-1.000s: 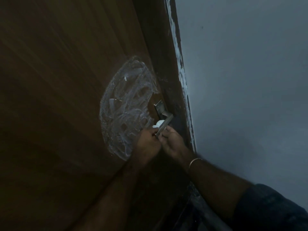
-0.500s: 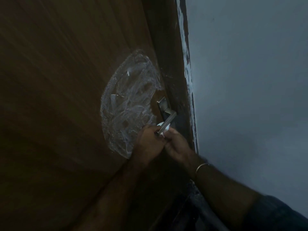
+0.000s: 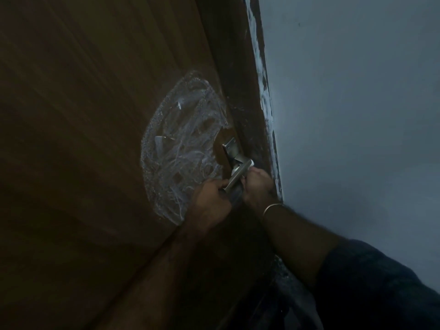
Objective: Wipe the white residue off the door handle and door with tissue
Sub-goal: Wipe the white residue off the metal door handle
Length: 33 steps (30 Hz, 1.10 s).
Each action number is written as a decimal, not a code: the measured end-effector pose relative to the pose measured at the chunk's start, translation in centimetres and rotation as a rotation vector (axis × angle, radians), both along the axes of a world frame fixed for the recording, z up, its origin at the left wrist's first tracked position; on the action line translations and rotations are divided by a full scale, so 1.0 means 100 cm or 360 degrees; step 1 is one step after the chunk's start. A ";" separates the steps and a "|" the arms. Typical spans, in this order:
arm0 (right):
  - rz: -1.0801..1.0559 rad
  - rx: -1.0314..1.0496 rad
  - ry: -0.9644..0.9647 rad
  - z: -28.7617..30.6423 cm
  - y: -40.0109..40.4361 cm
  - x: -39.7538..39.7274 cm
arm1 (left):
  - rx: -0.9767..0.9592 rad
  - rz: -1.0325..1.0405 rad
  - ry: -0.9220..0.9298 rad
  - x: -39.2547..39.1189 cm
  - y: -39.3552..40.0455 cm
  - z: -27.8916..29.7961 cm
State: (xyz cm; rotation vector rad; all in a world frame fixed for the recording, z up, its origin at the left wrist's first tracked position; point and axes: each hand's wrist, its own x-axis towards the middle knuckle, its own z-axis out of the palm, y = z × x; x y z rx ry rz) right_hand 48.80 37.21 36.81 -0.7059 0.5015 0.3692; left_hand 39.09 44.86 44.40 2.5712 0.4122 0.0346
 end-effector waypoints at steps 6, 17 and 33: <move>0.0125 -0.0083 -0.0042 0.010 0.010 -0.014 | 0.0051 -0.0014 0.0017 0.001 -0.001 -0.001; 0.0238 -0.0656 -0.0131 -0.008 0.003 0.001 | -0.0092 -0.0028 0.0029 -0.002 -0.002 0.007; 0.0522 -0.0332 -0.0181 0.001 -0.037 -0.008 | -0.0738 0.0205 -0.0092 -0.015 0.001 0.006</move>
